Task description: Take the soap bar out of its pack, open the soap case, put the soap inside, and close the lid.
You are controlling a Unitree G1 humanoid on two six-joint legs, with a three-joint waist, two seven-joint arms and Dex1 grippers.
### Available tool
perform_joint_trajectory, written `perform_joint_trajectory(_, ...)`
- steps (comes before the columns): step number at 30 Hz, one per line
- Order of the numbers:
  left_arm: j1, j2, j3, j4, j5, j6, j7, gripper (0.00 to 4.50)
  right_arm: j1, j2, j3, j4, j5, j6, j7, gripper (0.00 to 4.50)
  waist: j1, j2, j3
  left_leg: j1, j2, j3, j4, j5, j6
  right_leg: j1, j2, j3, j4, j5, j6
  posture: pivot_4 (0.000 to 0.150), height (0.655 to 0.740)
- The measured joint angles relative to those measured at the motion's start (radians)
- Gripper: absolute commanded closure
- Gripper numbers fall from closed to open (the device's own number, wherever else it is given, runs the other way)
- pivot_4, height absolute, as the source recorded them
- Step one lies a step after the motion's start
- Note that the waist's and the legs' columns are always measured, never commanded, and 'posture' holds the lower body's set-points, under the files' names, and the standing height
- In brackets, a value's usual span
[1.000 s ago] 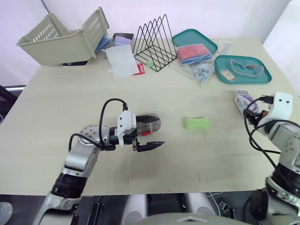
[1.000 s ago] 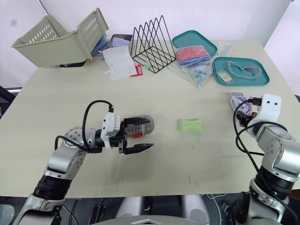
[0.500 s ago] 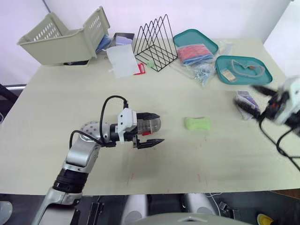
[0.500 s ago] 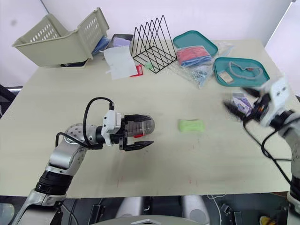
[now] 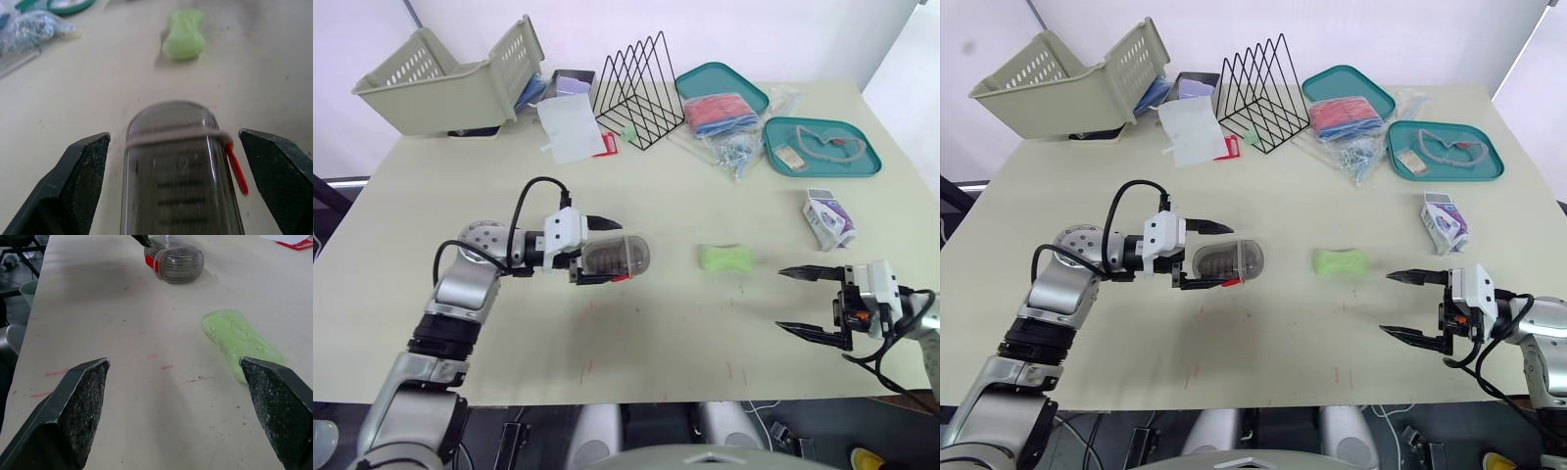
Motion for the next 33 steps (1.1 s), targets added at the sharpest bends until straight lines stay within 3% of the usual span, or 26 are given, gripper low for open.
perform_joint_trajectory(15,-0.01,-0.006,-0.037,0.112,0.089,-0.015,0.004,0.0,0.014,-0.011,0.045,0.0,-0.009,-0.023,-0.049,0.06,0.002,0.0,0.0,0.0,0.0,0.0,0.0,0.0,0.0,0.0,0.0,0.0,0.0,0.0,0.0,0.15,0.74)
perform_joint_trajectory(33,-0.036,-0.04,-0.042,0.186,0.107,-0.051,0.009,0.0,0.019,-0.027,0.054,-0.008,-0.008,-0.022,-0.072,0.06,0.003,0.0,0.0,0.0,0.0,0.0,0.001,0.0,0.0,0.0,0.0,0.0,0.001,0.0,0.0,0.15,0.74)
